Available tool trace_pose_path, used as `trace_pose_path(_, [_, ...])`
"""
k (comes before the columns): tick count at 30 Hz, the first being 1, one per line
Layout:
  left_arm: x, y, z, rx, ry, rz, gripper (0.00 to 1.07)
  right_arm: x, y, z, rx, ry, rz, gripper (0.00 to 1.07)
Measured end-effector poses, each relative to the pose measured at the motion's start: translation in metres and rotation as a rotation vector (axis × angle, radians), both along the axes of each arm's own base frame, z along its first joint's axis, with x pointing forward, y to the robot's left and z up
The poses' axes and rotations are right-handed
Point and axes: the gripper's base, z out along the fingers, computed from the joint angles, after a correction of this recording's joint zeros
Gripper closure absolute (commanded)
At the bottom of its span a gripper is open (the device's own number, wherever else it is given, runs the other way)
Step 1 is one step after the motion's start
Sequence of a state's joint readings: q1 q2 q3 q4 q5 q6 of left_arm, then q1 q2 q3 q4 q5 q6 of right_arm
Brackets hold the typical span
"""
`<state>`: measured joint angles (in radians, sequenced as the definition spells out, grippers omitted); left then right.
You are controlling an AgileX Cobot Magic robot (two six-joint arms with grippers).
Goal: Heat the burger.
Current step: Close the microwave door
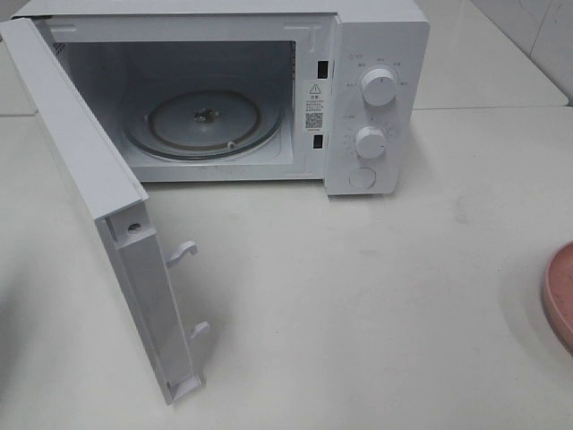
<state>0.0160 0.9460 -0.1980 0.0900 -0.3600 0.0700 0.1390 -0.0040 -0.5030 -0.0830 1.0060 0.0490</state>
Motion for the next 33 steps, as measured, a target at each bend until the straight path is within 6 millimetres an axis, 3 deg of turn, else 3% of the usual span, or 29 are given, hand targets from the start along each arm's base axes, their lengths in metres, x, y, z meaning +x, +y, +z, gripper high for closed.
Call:
trace_pose_path(8, [0.019, -0.031, -0.018, -0.022, 0.006, -0.175, 1.07, 0.000, 0.000, 0.000, 0.000, 0.000, 0.000, 0.33])
trace_pose_path(16, [0.032, -0.051, -0.032, -0.079, 0.002, -0.249, 1.07, 0.000, 0.000, 0.000, 0.000, 0.000, 0.000, 0.33])
trace_pose_path(33, [0.073, -0.116, -0.041, -0.182, -0.012, -0.347, 1.07, 0.000, 0.000, 0.000, 0.000, 0.000, 0.000, 0.33])
